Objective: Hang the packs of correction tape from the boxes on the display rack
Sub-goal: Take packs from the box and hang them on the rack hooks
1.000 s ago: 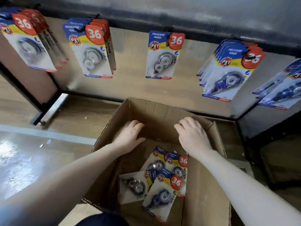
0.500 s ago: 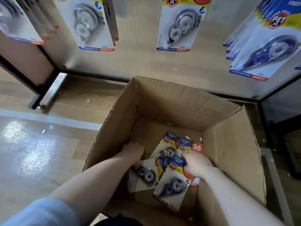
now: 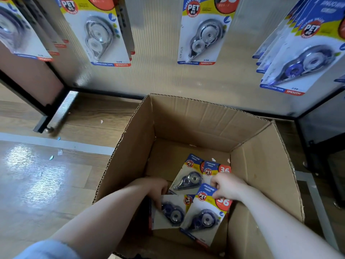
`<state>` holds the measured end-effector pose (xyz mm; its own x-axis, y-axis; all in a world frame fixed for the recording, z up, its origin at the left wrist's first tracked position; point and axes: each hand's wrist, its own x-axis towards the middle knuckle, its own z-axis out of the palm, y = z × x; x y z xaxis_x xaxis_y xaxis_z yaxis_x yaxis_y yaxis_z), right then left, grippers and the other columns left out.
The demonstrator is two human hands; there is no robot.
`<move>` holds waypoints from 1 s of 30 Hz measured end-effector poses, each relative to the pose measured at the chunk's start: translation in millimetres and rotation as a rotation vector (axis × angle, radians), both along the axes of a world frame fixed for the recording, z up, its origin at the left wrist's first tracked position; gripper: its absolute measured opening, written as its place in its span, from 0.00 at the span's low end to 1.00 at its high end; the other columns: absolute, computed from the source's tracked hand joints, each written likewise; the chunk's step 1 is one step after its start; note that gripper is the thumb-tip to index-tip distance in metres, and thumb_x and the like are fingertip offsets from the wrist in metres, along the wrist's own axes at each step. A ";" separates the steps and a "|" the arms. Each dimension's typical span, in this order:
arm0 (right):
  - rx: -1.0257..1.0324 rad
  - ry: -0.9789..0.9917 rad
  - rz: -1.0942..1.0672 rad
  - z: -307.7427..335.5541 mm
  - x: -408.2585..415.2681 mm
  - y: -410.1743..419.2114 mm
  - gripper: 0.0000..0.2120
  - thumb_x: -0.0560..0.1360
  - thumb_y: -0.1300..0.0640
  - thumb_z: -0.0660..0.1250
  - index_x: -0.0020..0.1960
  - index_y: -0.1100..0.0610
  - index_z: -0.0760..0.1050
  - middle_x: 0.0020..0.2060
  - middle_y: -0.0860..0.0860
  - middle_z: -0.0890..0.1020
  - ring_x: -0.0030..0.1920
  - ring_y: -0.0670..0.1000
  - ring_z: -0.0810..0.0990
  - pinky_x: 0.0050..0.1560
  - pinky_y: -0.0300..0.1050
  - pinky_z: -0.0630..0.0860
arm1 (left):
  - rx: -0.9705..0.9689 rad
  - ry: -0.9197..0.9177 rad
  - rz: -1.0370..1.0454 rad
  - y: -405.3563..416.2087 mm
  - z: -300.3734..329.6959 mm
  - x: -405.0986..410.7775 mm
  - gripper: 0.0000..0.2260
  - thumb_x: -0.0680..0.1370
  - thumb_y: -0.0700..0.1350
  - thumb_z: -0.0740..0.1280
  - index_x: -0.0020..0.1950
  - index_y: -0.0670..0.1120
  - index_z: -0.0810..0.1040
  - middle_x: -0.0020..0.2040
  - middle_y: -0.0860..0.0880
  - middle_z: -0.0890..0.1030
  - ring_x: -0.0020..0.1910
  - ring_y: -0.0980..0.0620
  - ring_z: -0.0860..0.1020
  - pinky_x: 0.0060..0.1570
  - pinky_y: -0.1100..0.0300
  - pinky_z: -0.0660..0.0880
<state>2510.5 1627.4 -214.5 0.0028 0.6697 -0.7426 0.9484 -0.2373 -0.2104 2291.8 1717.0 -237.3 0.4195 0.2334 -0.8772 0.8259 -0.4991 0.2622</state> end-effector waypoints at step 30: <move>0.300 -0.121 0.031 98.1 37.9 35.0 0.12 0.71 0.50 0.68 0.32 0.48 0.69 0.37 0.47 0.78 0.39 0.47 0.77 0.37 0.41 0.71 | 0.275 -0.547 0.491 21.2 68.6 11.9 0.07 0.73 0.43 0.68 0.40 0.45 0.70 0.40 0.49 0.74 0.42 0.52 0.71 0.34 0.61 0.64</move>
<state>2548.4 1662.5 -116.4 0.0555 0.8599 -0.5074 0.9766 -0.1525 -0.1516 2303.8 1738.2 -168.7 0.5679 0.6828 -0.4597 0.7579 -0.2159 0.6156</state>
